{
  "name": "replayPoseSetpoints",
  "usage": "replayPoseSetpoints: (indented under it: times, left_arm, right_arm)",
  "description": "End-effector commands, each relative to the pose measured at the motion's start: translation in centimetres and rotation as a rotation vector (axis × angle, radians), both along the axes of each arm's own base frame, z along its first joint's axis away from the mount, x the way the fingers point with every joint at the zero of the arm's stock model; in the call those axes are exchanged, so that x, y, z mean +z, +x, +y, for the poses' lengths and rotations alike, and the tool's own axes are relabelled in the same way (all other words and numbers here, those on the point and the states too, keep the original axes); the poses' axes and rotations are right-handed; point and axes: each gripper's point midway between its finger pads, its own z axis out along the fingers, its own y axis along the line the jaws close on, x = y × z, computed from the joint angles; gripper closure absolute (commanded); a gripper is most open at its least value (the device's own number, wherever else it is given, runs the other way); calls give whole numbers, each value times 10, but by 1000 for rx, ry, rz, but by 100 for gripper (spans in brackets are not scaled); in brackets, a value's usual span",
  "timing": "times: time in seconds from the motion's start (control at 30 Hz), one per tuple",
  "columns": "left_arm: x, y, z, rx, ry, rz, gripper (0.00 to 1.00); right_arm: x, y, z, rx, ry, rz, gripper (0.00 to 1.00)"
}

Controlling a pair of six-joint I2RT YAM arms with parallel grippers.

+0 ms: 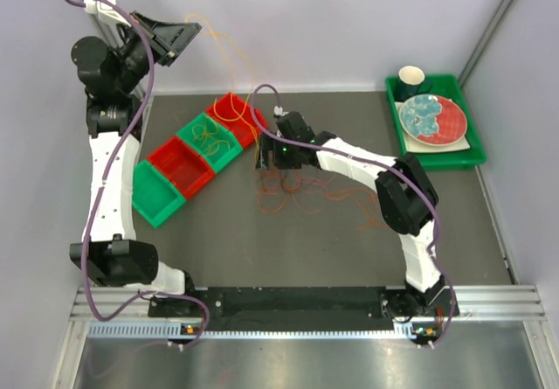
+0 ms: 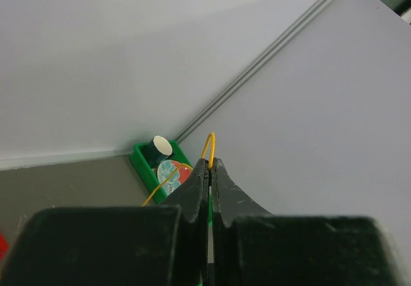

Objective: Untangle the cables

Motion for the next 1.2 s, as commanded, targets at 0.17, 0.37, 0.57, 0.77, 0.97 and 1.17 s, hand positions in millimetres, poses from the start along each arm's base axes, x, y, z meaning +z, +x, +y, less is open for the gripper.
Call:
replayPoseSetpoints:
  times: [0.17, 0.37, 0.57, 0.77, 0.97, 1.17]
  left_arm:
    - [23, -24, 0, 8, 22, -92, 100]
    - [23, -24, 0, 10, 22, -91, 100]
    - [24, -24, 0, 14, 16, -93, 100]
    - [24, -26, 1, 20, 18, -92, 100]
    - [21, -19, 11, 63, 18, -87, 100]
    - [17, -3, 37, 115, -10, -76, 100]
  right_arm:
    - [11, 11, 38, 37, 40, -29, 32]
    - [1, 15, 38, 24, 10, -28, 51]
    - [-10, 16, 38, 16, 9, -24, 59]
    - [-10, 15, 27, -28, 11, -41, 100]
    - [-4, 4, -18, -98, -3, -74, 100]
    - [2, -8, -102, -215, -81, -138, 100]
